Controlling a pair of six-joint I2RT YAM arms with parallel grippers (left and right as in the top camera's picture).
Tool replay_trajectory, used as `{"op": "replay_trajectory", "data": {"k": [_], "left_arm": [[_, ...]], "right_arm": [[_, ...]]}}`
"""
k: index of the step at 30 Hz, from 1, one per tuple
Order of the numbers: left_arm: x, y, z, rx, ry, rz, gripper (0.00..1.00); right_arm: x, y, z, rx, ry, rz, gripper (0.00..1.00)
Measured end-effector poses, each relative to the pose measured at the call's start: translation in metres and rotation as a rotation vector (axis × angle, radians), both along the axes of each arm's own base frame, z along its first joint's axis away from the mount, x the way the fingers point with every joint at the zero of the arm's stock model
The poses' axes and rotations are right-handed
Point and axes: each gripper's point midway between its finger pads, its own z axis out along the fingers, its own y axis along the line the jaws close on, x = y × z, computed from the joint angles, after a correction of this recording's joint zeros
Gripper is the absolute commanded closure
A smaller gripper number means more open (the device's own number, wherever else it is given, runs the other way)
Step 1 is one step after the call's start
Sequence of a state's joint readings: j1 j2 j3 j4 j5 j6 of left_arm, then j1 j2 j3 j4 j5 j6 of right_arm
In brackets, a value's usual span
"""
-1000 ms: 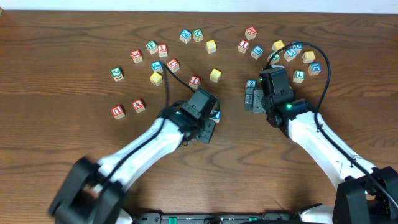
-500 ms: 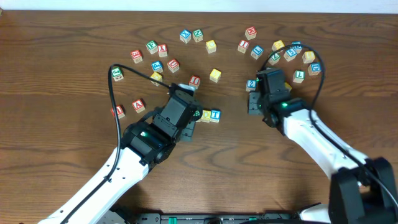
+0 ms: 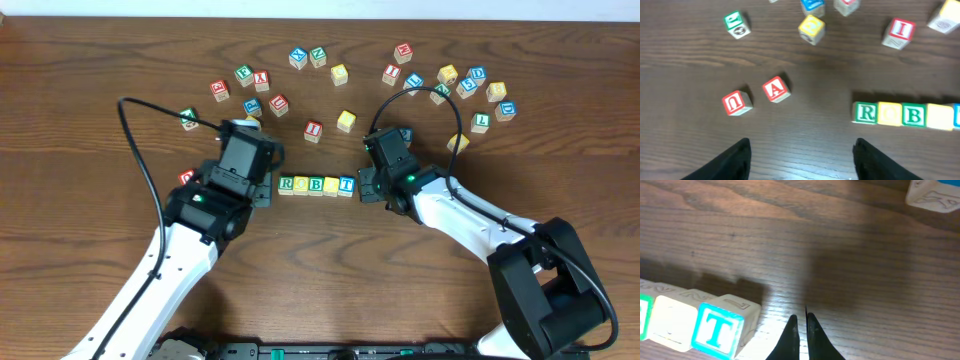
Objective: Spell out ROBOT
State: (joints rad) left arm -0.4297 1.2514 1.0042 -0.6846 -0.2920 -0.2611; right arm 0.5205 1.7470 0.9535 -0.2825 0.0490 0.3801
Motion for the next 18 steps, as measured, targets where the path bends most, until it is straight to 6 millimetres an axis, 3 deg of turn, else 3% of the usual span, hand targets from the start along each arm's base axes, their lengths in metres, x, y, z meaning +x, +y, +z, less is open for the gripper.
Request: {"op": "replay_trajectory", "data": {"k": [10,18], "left_arm": [[0.004,0.021,0.0,0.001,-0.001,0.068,0.28],[0.005,0.022,0.0,0.001,-0.001,0.073,0.28]], "right_arm": [[0.0,0.001,0.0,0.004,0.002,-0.004,0.99],[0.0,0.001,0.0,0.006,0.002,-0.007,0.99]]}}
